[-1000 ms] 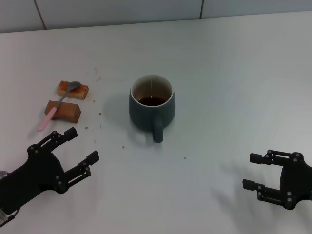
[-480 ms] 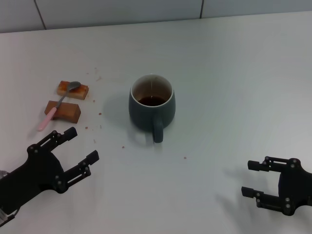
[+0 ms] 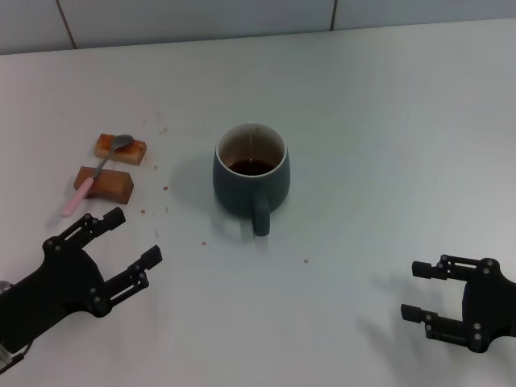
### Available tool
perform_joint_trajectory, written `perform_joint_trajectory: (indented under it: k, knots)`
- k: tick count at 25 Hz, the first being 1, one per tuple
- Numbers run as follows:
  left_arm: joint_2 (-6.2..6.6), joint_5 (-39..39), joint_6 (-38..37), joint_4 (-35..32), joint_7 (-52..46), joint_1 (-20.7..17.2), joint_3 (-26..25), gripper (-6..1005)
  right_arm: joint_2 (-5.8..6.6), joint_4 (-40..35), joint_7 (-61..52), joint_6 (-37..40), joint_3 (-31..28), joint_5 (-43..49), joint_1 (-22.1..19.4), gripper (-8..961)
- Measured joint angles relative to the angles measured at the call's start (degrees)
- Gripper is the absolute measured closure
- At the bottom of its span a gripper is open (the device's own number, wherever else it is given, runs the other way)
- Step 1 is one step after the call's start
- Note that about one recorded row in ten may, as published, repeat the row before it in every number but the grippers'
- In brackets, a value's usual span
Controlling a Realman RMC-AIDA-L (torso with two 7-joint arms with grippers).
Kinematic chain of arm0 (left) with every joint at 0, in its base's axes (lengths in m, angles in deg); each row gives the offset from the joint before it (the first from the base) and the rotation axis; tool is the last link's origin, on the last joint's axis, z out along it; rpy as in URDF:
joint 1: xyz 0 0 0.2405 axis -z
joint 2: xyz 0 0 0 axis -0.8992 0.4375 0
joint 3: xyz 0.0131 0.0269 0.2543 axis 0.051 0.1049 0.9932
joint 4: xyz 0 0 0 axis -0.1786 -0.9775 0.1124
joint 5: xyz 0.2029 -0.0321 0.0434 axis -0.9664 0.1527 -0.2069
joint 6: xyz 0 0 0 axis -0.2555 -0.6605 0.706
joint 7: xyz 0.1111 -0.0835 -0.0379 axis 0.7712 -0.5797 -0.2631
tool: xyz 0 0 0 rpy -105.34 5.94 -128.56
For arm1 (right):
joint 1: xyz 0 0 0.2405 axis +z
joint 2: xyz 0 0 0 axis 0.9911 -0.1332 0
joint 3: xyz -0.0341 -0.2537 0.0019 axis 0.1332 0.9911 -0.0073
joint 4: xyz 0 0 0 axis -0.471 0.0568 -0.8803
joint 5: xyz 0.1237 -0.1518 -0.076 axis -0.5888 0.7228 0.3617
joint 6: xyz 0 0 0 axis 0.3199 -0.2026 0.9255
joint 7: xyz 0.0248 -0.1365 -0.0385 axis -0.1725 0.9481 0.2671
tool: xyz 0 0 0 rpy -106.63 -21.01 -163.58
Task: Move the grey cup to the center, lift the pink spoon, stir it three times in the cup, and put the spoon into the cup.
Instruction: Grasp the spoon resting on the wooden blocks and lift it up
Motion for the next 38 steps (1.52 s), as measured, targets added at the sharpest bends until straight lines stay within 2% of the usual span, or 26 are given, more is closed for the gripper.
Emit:
perform_joint_trajectory:
  k: [10, 13, 15, 17, 18, 19, 21, 22, 23, 25, 26, 32, 38]
  knots:
    - [0.00, 0.00, -0.34, 0.07, 0.06, 0.00, -0.20, 219, 0.00, 0.00, 0.05, 0.23, 0.00, -0.08, 0.19, 326]
    - [0.17, 0.06, -0.55, 0.00, -19.92, -0.19, -11.47, 219, 0.00, 0.00, 0.06, 0.22, -0.01, -0.10, 0.22, 326]
    - [0.21, 0.07, -0.48, -0.13, -23.78, -0.17, -13.11, 219, 0.00, 0.00, 0.07, 0.22, -0.01, -0.12, 0.24, 326]
    - [0.31, 0.09, 0.10, -0.62, -34.50, -0.16, -16.79, 219, 0.00, 0.00, 0.07, 0.21, 0.00, -0.12, 0.31, 326]
    - [0.35, 0.10, 1.30, -1.46, -43.71, -0.20, -18.72, 219, 0.00, 0.00, 0.07, 0.20, 0.00, -0.12, 0.36, 326]
    - [0.35, 0.10, 1.30, -1.46, -43.71, -0.20, -18.72, 219, 0.00, 0.00, 0.07, 0.20, 0.00, -0.12, 0.36, 326]
    - [0.44, 0.08, 3.18, -2.11, -53.25, -0.57, -19.73, 219, 0.00, 0.00, 0.07, 0.01, 0.15, -0.12, 0.50, 326]
    - [0.44, 0.08, 3.18, -2.11, -53.25, -0.57, -19.73, 219, 0.00, 0.00, 0.07, 0.01, 0.15, -0.12, 0.50, 326]
    - [0.49, 0.08, 4.32, -2.04, -58.21, -1.04, -19.76, 219, 0.00, 0.00, 0.07, -0.06, 0.27, -0.12, 0.64, 326]
    - [0.48, 0.06, 4.83, -1.92, -60.55, -1.29, -19.78, 219, 0.01, 0.00, 0.07, -0.04, 0.29, -0.12, 0.69, 326]
    - [0.39, 0.06, 5.24, -1.55, -65.12, -1.82, -19.83, 219, 0.05, 0.00, 0.07, 0.02, 0.22, -0.12, 0.71, 326]
    - [0.14, -0.12, 6.00, 1.26, -71.78, -2.95, -20.12, 219, 0.09, 0.00, 0.07, 0.10, 0.06, -0.12, 0.75, 326]
    - [0.11, -0.32, 6.67, 3.51, -73.51, -3.22, -19.94, 219, 0.15, 0.00, 0.07, 0.17, 0.12, -0.12, 0.79, 326]
